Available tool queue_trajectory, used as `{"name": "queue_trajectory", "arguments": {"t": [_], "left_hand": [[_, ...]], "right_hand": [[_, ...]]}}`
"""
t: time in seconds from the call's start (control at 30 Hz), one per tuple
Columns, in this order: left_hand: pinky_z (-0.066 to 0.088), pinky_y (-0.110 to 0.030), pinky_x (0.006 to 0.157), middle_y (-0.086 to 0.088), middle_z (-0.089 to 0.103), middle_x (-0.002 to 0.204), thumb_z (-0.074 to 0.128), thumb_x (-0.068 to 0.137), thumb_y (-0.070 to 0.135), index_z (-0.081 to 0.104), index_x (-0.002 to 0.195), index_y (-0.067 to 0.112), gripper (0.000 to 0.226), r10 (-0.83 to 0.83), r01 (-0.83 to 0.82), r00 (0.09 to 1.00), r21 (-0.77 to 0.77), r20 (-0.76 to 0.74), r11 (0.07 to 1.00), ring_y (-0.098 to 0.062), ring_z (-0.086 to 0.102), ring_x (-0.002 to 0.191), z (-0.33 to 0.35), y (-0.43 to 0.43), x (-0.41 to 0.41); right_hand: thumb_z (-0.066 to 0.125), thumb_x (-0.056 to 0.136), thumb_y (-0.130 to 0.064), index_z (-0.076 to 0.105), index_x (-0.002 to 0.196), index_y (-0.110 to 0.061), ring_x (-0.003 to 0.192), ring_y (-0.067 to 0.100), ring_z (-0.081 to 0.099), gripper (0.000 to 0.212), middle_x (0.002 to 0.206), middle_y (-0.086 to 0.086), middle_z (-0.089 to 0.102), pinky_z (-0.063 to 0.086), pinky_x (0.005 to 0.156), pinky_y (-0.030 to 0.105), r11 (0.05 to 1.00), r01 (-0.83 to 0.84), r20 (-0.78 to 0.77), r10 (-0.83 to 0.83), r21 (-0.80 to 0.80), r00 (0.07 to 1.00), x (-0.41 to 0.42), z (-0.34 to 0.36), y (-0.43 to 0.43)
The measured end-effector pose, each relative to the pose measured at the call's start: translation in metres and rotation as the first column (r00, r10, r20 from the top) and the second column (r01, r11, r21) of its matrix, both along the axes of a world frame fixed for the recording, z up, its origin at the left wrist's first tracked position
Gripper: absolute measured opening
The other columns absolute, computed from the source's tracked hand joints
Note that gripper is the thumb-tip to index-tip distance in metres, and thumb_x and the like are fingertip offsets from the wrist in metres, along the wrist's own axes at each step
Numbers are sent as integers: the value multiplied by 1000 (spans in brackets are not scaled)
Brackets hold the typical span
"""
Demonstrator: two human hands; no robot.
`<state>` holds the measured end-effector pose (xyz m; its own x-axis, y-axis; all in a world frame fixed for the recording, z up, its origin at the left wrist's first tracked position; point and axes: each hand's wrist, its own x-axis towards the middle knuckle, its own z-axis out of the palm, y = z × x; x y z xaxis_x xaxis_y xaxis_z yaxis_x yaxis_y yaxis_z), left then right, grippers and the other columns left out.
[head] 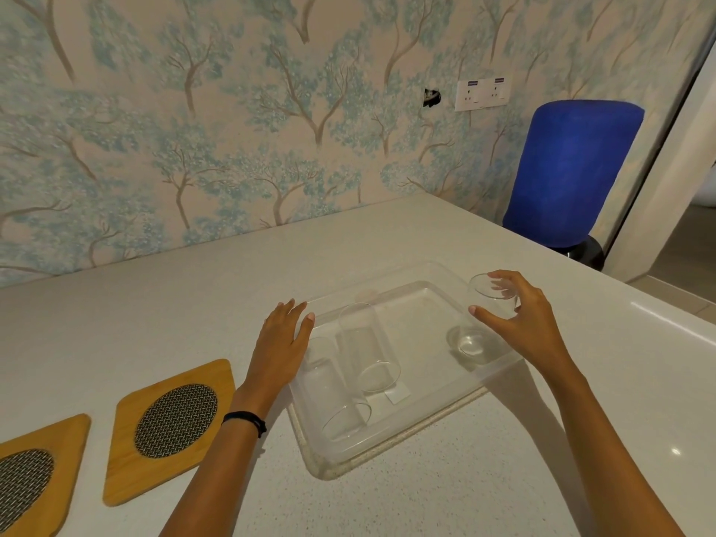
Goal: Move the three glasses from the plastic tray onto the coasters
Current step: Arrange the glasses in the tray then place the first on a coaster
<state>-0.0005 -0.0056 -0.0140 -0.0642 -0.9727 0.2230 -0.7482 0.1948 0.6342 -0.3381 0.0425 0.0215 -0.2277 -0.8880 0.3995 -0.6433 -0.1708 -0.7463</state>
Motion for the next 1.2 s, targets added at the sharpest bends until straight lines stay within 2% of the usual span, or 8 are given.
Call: {"name": "queue_trajectory", "arguments": {"t": [0.2,0.3,0.4,0.5,0.57,0.67,0.8,1.2], "left_hand": [[9,-42,116,-5,24,154,30,97,38,31,141,20,47,0,0,1000,-6,-4,1000,-20,12,144,-1,0,0],[9,-42,116,-5,23,154,30,97,38,30,141,20,47,2,-2,1000,0,2,1000,-21,12,144,-1,0,0],[9,-42,116,-5,23,155,31,97,38,30,141,20,47,0,0,1000,-1,4,1000,-21,13,144,-2,-1,1],[9,-41,116,-5,23,155,31,98,38,30,141,21,47,2,-2,1000,-3,5,1000,-21,13,144,-3,-2,1],[9,-41,116,-5,23,154,31,98,38,30,141,21,47,0,0,1000,-7,5,1000,-21,13,144,-3,-2,0],[8,-40,116,-5,24,154,31,98,39,31,141,20,47,-8,8,1000,-20,-16,1000,-20,13,144,-4,-2,1],[8,-39,116,-5,24,154,30,97,40,31,141,22,47,-7,7,1000,-22,-17,1000,-20,13,144,-6,-3,3],[9,-42,116,-3,23,155,31,97,41,29,141,25,47,-4,4,1000,-15,-16,1000,-20,13,144,-9,-5,3]], "right_hand": [[74,73,-31,47,126,-19,116,28,50,61,131,9,54,44,98,53,999,-23,3,23,26,1000,0,0,-1],[73,73,-31,47,127,-19,122,30,43,61,137,10,47,38,101,44,1000,8,-78,-7,16,997,3,-1,-2],[73,75,-30,52,123,-19,127,30,35,54,141,13,40,33,101,41,985,42,-219,-79,-170,972,17,1,-1],[64,82,-28,54,117,-20,126,17,36,37,135,8,44,28,105,25,940,-84,-256,-3,-330,967,46,5,4],[58,86,-28,54,115,-21,118,12,45,31,125,1,50,37,101,23,944,-209,-227,151,-257,962,68,4,7],[54,88,-39,45,126,-27,112,14,51,41,121,-8,48,47,93,31,941,-336,-159,339,46,927,101,-5,14],[43,83,-64,19,142,-32,121,25,47,71,137,8,43,43,98,41,857,-306,-153,397,414,905,123,-18,15],[40,79,-71,-2,147,-29,121,27,54,90,141,7,49,43,100,43,808,-214,-197,374,549,906,139,-25,8]]}}
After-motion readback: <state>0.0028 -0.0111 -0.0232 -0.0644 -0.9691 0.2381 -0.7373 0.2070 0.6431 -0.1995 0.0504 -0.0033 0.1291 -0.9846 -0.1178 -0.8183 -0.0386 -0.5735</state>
